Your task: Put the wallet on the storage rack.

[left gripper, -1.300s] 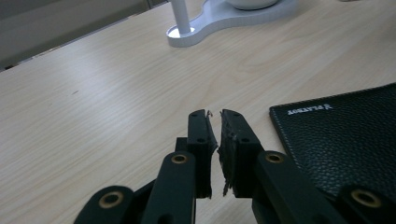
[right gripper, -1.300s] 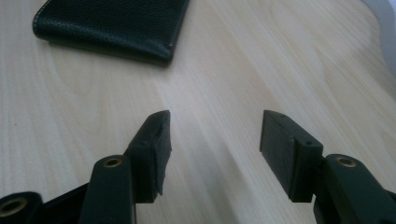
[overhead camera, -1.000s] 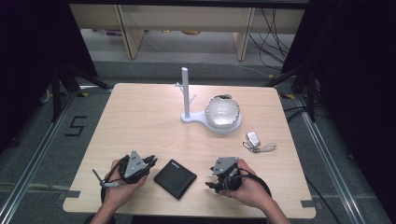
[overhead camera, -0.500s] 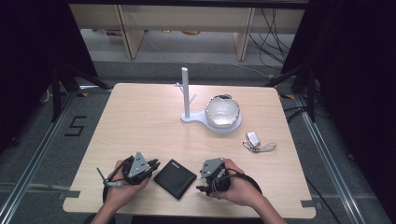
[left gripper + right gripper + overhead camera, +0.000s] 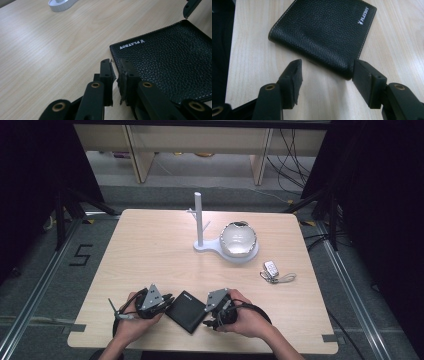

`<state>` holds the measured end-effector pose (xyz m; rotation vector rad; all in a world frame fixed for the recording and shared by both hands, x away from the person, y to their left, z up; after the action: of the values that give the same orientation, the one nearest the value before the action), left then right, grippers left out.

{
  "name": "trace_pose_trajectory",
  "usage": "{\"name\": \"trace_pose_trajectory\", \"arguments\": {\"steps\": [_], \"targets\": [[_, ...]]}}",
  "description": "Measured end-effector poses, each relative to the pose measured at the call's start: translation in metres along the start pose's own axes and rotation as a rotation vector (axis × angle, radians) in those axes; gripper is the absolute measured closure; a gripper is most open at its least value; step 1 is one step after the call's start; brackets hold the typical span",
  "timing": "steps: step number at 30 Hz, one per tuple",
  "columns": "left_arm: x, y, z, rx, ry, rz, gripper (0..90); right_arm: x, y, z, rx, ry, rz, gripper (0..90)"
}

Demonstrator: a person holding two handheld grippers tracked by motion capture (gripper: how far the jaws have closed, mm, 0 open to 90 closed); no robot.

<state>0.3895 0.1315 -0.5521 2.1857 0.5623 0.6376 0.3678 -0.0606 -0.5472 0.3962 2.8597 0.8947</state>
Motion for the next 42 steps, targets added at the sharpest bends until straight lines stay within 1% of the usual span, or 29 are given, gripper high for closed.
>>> {"name": "trace_pose_trajectory", "arguments": {"steps": [1,2,3,4,5,6,9,10,11,12,13,15,16,20,24,26,27,28,29,30,31,32,35,36,38,39,40,41,42], "targets": [[-0.001,-0.001,0.000,0.010,-0.007,-0.006,81.0,0.000,0.001,0.000,0.004,-0.003,-0.003,41.7],[0.000,-0.001,0.001,0.009,0.002,0.005,81.1,0.000,0.002,0.000,0.002,-0.001,-0.008,41.6],[0.000,-0.001,0.001,0.010,0.005,0.002,81.1,0.000,0.002,0.000,0.006,0.003,-0.013,41.5],[-0.001,-0.001,0.002,0.003,-0.003,-0.006,81.0,0.000,0.003,0.001,0.001,0.002,-0.009,41.4],[-0.001,-0.002,0.001,0.024,-0.011,0.002,81.0,0.001,0.003,0.001,0.006,0.004,-0.013,41.3],[-0.001,-0.002,0.002,0.021,-0.005,-0.001,80.9,0.001,0.004,0.001,0.010,0.008,-0.022,41.1],[-0.002,-0.003,0.003,0.024,-0.018,-0.002,81.0,0.001,0.005,0.003,0.015,0.010,-0.029,40.6],[-0.002,-0.003,0.003,0.023,-0.020,-0.010,81.0,0.000,0.005,0.002,0.018,0.009,-0.036,40.6],[-0.002,-0.003,0.003,0.028,-0.020,-0.002,81.0,0.001,0.006,0.004,0.011,0.009,-0.032,40.4],[-0.002,-0.003,0.003,0.023,-0.018,0.000,81.0,0.000,0.006,0.004,0.016,0.007,-0.035,40.1],[-0.001,-0.003,0.003,0.025,-0.008,0.003,81.2,0.000,0.007,0.005,0.012,0.017,-0.047,39.8],[-0.001,-0.004,0.003,0.026,-0.014,0.005,81.3,0.000,0.008,0.006,0.016,0.013,-0.055,39.4],[-0.002,-0.004,0.004,0.024,-0.015,-0.001,81.2,0.000,0.009,0.006,0.019,0.011,-0.059,39.1],[-0.002,-0.004,0.004,0.024,-0.015,-0.001,81.3,-0.002,0.011,0.009,0.031,0.007,-0.077,38.4],[-0.001,-0.004,0.004,0.028,-0.014,0.005,81.4,-0.003,0.013,0.012,0.051,0.005,-0.106,37.4],[-0.001,-0.004,0.004,0.032,-0.018,0.006,81.4,-0.004,0.014,0.012,0.060,0.011,-0.145,37.1],[-0.001,-0.004,0.004,0.034,-0.018,0.006,81.4,-0.003,0.013,0.012,0.068,0.007,-0.115,36.5],[-0.001,-0.004,0.004,0.033,-0.018,0.005,81.4,-0.003,0.012,0.013,0.073,0.015,-0.121,35.4],[-0.001,-0.004,0.004,0.033,-0.018,0.004,81.4,-0.003,0.012,0.013,0.084,0.008,-0.130,34.2],[-0.001,-0.004,0.004,0.034,-0.019,0.004,81.4,-0.003,0.012,0.014,0.085,0.013,-0.135,32.8],[-0.002,-0.004,0.004,0.033,-0.023,0.004,81.5,-0.005,0.010,0.016,0.104,0.010,-0.152,31.6],[-0.002,-0.004,0.004,0.031,-0.023,-0.001,81.5,-0.007,0.011,0.016,0.108,0.007,-0.162,31.5],[-0.002,-0.004,0.004,0.032,-0.023,-0.002,81.6,-0.009,0.011,0.017,0.116,0.023,-0.164,30.9],[-0.001,-0.004,0.005,0.033,-0.023,0.002,81.7,-0.007,0.011,0.017,0.125,0.037,-0.129,30.8],[-0.001,-0.004,0.005,0.033,-0.024,0.000,81.8,-0.010,0.012,0.018,0.131,0.041,-0.157,31.6],[-0.003,-0.003,0.006,0.012,-0.018,-0.024,81.9,-0.011,0.012,0.018,0.136,0.041,-0.157,33.0],[-0.001,-0.004,0.005,0.025,-0.018,-0.008,82.0,-0.010,0.011,0.017,0.158,0.041,-0.136,34.2],[-0.001,-0.005,0.005,0.028,-0.020,-0.001,82.0,-0.010,0.011,0.016,0.172,0.029,-0.133,36.7],[-0.001,-0.005,0.005,0.028,-0.021,-0.005,82.1,-0.013,0.014,0.018,0.152,0.033,-0.185,38.5]]}}
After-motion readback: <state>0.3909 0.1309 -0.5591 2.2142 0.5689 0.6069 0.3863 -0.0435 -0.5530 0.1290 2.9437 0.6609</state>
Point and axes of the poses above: each handheld gripper's, and its own axes: z roughly forward along the jaws, y roughly out of its top, x roughly to its left, the point moved 7 cm from there along z, roughly forward along the jaws, and after that the axes turned 6 degrees about z, right-handed, at the moved point
